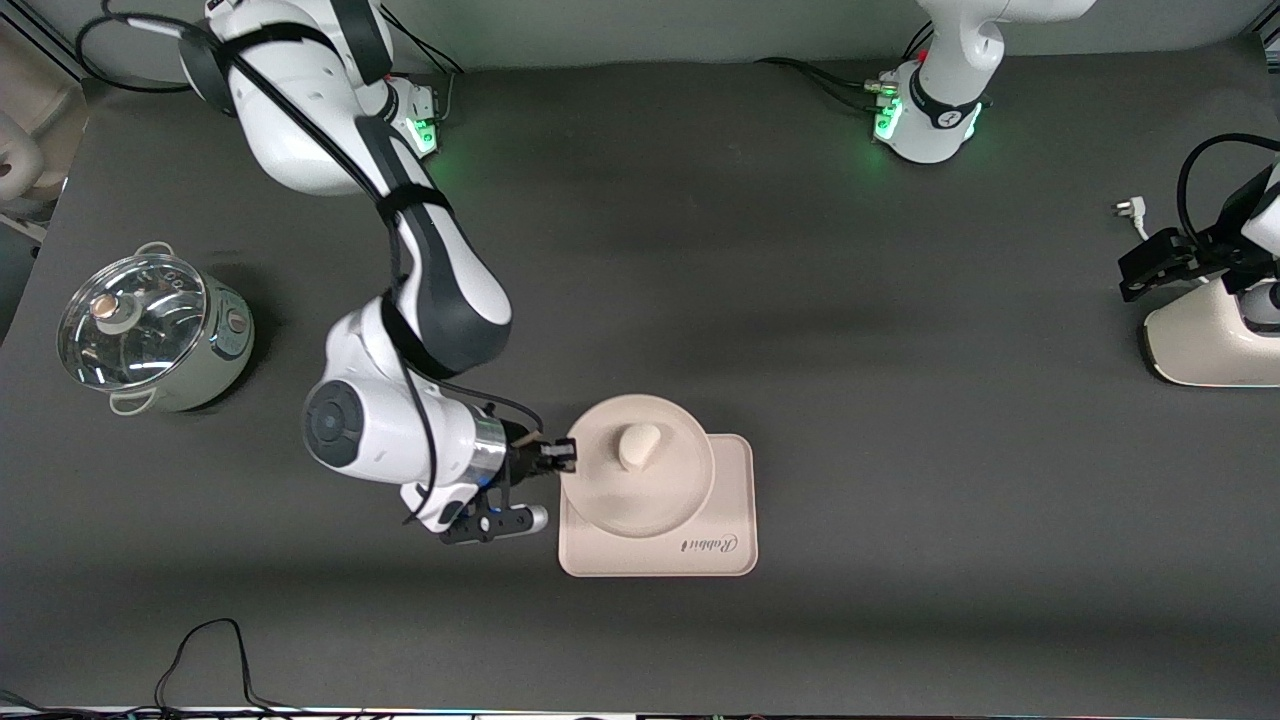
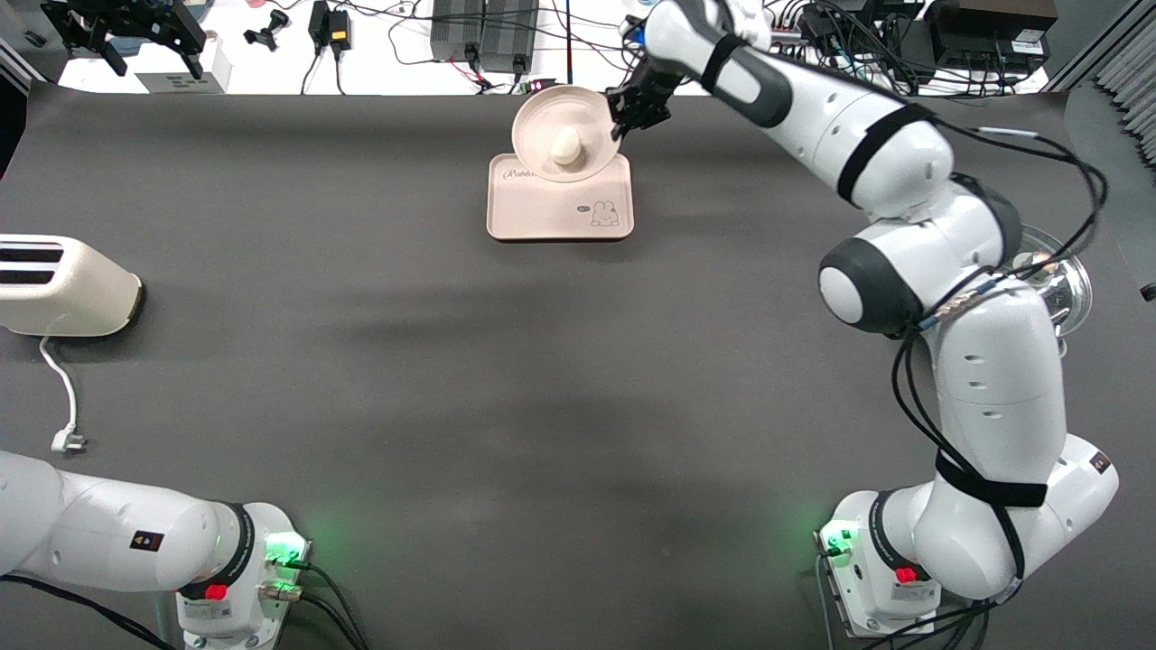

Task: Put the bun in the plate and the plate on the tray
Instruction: 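Lower the plate onto the bunny tray and open the right gripper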

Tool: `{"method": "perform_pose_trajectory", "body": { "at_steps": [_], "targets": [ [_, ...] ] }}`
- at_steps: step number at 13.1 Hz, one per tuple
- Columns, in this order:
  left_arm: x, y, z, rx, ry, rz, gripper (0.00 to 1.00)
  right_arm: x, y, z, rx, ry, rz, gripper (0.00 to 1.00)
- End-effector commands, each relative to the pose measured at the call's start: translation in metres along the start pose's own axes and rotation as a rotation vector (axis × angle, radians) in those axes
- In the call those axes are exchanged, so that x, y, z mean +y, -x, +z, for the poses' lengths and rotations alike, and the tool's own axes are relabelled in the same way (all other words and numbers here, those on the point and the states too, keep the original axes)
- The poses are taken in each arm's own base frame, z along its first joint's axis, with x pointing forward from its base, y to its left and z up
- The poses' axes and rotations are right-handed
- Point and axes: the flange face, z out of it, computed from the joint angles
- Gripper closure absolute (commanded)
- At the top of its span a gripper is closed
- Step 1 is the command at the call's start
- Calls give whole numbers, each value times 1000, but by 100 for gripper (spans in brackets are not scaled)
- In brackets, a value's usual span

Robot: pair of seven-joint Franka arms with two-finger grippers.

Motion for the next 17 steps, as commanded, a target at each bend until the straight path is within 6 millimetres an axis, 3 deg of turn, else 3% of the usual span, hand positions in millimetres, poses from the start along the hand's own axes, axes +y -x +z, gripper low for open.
{"method": "perform_pose_trajectory", "body": {
  "at_steps": [1,3,5,8,12,13,14,15,17],
  "targets": [
    [2,-2,-6,-7,-13,13,0,13,-18,49,66,-78,77,100],
    [2,-1,-5,-10,-12,13,0,23,-19,87,85,-91,97,100],
    [6,-1,0,-23,6,16,0,34,-18,110,83,-80,100,100],
    [15,0,18,-45,40,24,0,40,-16,121,76,-72,103,100],
    [14,23,16,-57,54,33,0,47,-16,136,86,-62,107,100],
    [21,24,16,-60,53,45,0,43,-14,138,84,-58,99,80],
    [19,25,15,-61,53,42,0,43,-13,139,83,-55,97,11],
    [18,24,16,-63,52,39,0,41,-13,138,83,-56,104,1],
    [24,24,16,-61,48,48,0,38,-15,125,91,-55,103,0]
  ]
}}
